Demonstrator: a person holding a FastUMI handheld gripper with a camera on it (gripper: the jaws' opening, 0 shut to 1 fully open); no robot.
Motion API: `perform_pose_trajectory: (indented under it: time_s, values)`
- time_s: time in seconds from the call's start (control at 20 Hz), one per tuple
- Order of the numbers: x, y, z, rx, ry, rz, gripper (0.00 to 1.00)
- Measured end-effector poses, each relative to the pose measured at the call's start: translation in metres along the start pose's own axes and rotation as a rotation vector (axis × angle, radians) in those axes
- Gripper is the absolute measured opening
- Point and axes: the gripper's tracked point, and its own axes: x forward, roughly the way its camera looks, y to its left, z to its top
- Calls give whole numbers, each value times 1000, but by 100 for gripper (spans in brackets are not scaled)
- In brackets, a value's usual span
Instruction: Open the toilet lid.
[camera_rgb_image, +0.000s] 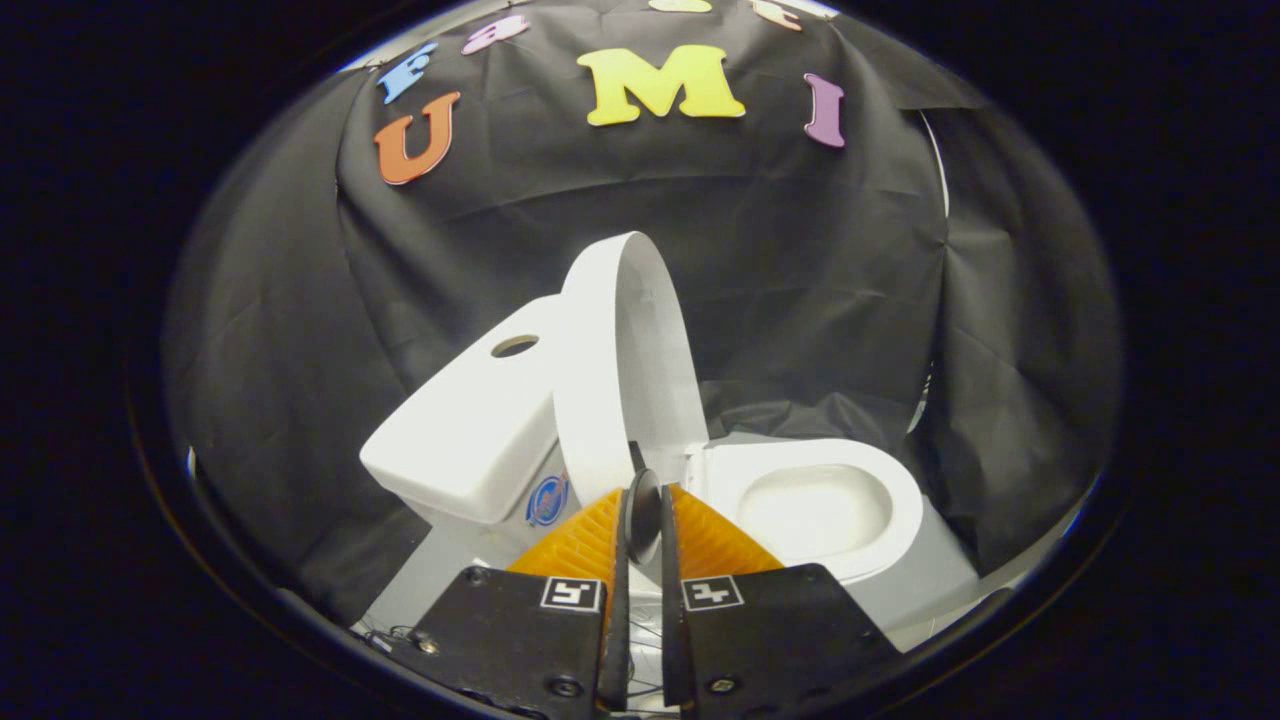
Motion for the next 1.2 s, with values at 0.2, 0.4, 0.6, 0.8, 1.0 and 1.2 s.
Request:
perform_pose_trajectory:
  time_s: [0.2, 0.4, 0.6, 0.8, 1.0, 1.2]
  values:
    - [1, 8, -1, -37, 6, -11, 16]
    - [4, 20, -4, -72, 8, -8, 16]
    - [6, 28, -7, -108, 7, -1, 16]
    - [6, 25, -6, -134, -3, -6, 16]
    - [3, 22, -7, -109, 6, 31, 19]
    - [-14, 17, -12, -108, 25, 81, 46]
